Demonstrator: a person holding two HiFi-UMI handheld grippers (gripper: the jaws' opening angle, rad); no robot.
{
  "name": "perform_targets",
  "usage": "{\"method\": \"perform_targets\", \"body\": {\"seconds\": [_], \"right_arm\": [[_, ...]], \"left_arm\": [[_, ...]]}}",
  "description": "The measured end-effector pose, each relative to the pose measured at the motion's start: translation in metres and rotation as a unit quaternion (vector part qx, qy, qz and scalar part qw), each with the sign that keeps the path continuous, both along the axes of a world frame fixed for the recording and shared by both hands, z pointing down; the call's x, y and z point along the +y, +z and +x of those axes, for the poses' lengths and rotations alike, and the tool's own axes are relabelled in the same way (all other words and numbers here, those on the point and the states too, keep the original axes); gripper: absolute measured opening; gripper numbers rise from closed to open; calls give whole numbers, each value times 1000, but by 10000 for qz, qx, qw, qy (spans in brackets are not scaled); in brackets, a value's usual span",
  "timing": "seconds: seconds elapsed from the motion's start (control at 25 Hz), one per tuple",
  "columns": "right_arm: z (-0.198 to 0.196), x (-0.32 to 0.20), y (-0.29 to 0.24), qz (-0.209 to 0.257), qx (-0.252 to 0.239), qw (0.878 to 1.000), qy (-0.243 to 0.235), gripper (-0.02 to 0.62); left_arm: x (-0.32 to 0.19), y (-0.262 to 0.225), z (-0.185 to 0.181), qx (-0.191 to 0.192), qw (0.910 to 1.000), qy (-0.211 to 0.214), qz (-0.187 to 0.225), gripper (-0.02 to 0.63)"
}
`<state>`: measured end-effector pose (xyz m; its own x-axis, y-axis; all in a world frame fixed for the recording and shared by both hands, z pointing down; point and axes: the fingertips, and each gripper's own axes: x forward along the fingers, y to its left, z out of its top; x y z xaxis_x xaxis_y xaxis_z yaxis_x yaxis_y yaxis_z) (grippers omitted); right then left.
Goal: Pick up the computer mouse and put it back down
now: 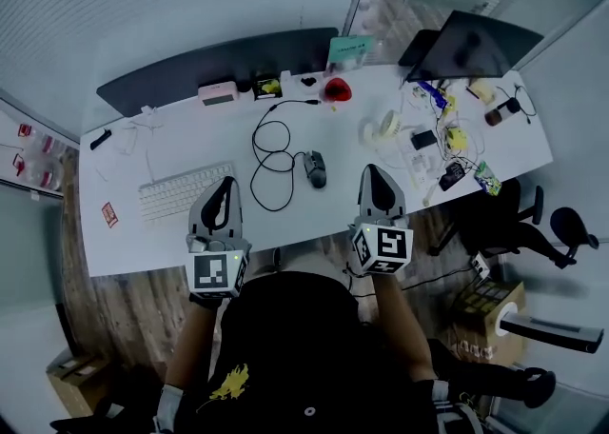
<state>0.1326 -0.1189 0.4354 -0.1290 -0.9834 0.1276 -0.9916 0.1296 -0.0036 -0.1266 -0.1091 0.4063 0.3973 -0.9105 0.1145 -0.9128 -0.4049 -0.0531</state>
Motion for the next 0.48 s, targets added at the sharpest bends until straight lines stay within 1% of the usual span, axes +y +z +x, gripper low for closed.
{"method": "perform_targets", "body": {"seconds": [0.08, 0.2, 0.48], "right_arm": [[1, 8, 0, -63, 43, 10000, 19, 15], [-3, 18, -4, -83, 41, 10000, -32, 14], [-13, 29, -28, 126, 49, 9996, -238, 12]], "left_arm": [[7, -2, 1, -29, 10000, 67, 27, 23], [12, -6, -2, 10, 10000, 37, 57, 23], [22, -9, -4, 22, 9998, 21, 187, 23]]}}
